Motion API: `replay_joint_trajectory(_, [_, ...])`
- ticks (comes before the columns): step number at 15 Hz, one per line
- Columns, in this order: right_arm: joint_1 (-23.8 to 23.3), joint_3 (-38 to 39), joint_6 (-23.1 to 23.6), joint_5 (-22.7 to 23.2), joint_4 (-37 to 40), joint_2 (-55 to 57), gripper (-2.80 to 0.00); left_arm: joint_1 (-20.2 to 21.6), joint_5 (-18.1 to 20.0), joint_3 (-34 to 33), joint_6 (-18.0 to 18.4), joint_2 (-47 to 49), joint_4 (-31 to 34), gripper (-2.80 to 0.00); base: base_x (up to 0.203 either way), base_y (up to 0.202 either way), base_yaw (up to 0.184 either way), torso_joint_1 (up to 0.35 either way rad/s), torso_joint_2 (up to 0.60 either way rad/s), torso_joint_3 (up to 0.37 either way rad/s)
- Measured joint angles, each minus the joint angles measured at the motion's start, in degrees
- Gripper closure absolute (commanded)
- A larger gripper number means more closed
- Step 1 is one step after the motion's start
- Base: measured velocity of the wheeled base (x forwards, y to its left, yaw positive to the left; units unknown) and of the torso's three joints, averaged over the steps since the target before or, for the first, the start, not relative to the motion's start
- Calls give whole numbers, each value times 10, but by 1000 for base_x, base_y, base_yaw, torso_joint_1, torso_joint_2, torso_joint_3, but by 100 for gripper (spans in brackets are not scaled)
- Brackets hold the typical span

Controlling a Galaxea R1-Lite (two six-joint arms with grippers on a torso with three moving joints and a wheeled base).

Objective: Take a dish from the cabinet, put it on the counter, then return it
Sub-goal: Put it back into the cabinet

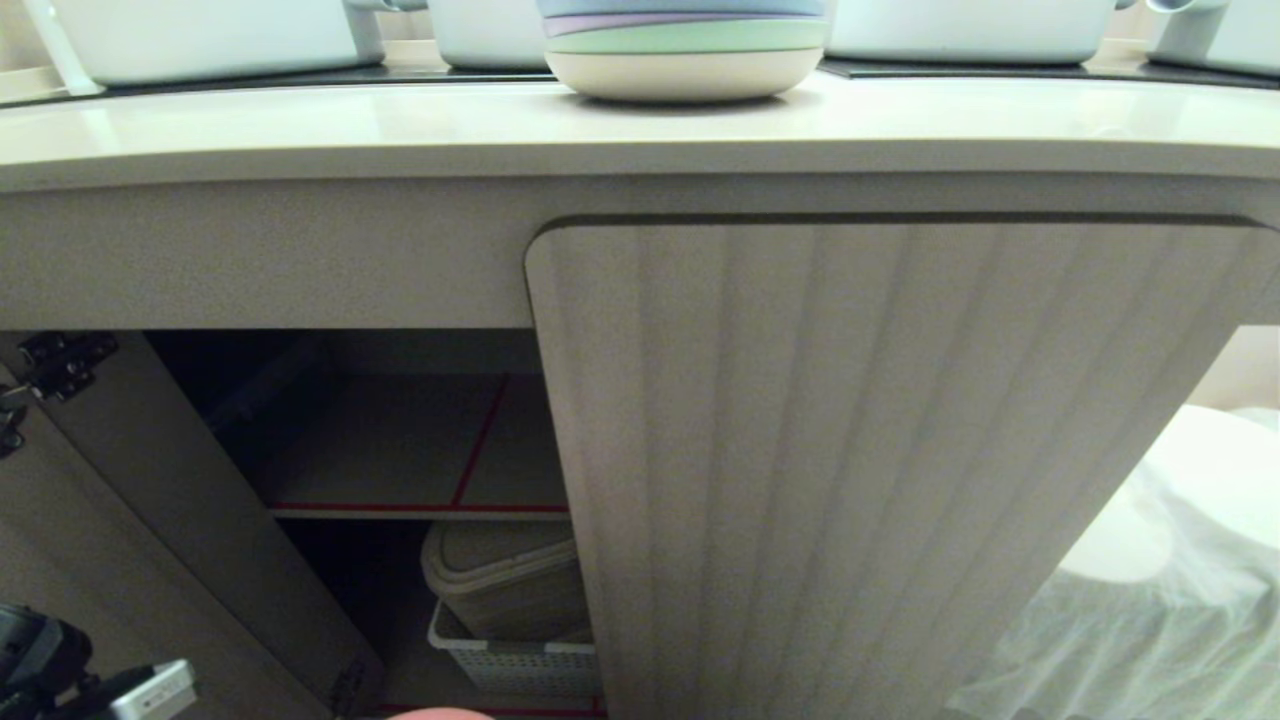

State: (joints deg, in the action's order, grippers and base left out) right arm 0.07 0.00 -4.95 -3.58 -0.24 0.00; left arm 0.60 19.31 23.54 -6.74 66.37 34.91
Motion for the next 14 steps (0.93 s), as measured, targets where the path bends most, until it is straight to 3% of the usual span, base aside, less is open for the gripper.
replay_joint_trajectory(7, [0, 0, 0, 0, 0, 0, 0, 4, -4, 5, -13, -2, -3, 0, 0, 0, 0, 0, 0, 0])
replay_joint_trajectory(14, [0, 0, 0, 0, 0, 0, 0, 7, 0, 11, -130, -4, -25, 0, 0, 0, 0, 0, 0, 0])
